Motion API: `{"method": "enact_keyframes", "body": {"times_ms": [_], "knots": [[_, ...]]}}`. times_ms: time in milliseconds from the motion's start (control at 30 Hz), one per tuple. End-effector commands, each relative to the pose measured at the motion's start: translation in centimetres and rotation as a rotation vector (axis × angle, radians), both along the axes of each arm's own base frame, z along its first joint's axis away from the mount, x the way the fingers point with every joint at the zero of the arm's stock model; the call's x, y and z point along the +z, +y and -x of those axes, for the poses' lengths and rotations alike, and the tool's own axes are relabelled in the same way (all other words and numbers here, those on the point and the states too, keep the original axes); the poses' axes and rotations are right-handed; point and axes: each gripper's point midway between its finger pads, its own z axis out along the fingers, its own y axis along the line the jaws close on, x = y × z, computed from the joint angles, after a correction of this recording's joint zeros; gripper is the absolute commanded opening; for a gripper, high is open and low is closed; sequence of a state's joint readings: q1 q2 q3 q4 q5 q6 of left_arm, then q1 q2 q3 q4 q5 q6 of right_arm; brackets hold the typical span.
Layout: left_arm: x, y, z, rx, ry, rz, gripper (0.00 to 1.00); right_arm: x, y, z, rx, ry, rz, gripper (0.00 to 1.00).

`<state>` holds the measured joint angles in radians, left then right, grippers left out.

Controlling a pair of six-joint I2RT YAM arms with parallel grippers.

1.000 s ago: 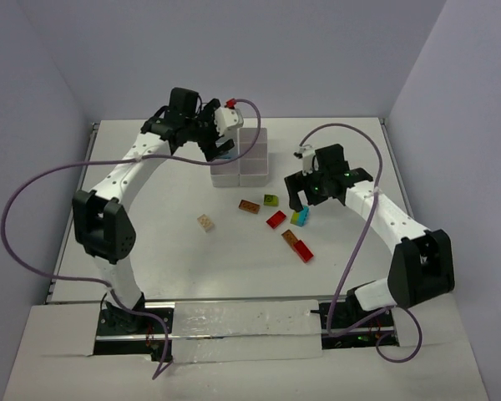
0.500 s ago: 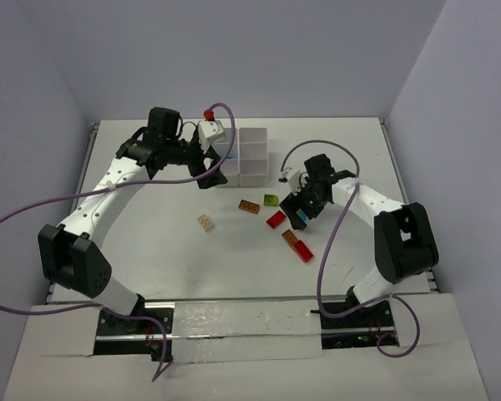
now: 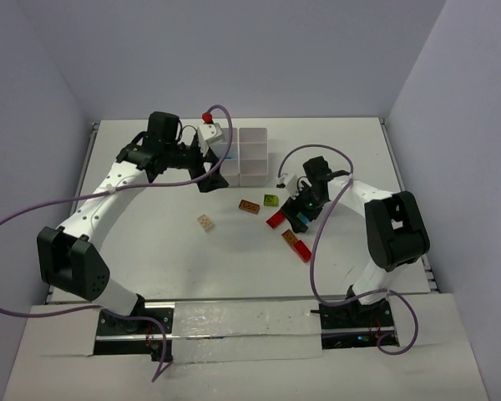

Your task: Sort the legos into containers by color

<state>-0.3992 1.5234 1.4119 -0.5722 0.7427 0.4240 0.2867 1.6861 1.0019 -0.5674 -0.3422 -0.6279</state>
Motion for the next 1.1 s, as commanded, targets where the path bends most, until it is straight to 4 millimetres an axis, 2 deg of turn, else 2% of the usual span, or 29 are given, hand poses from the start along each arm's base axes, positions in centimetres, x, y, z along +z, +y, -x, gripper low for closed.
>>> {"method": "enact_keyframes", "body": {"times_ms": [0,133,267,367,533,700,1067], "knots": [[1.7,-0.3,0.4,-0.021,-0.041,0.049,0.99,1.5,0.2,-2.4,0.009,-0.078,-0.008,1.0],[1.5,-0.3,0.4,-0.021,-0.045,0.051,0.99,1.5,-0.4,-2.6,-0.024,-0.069,0.008,1.0],[1.5,-0.4,0.7,-0.046,-0.051,0.057,0.99,2.4,-0.5,-2.2,0.049,-0.106,0.004,1.0],[1.3,-0.5,1.1,-0.072,-0.049,0.051,0.99,3.6,-1.1,-2.5,0.181,-0.166,0.023,1.0],[1.1,-0.6,1.5,-0.103,-0.033,0.046,0.99,4.7,-1.0,-1.8,0.37,-0.141,-0.029,1.0],[1.0,-0.6,1.6,-0.103,-0.022,0.045,0.99,4.4,-0.5,-0.8,0.492,-0.048,-0.076,1.0],[0.6,-0.5,1.2,-0.088,-0.021,0.035,0.99,3.1,-0.3,-1.3,0.561,-0.025,-0.076,1.0]]}}
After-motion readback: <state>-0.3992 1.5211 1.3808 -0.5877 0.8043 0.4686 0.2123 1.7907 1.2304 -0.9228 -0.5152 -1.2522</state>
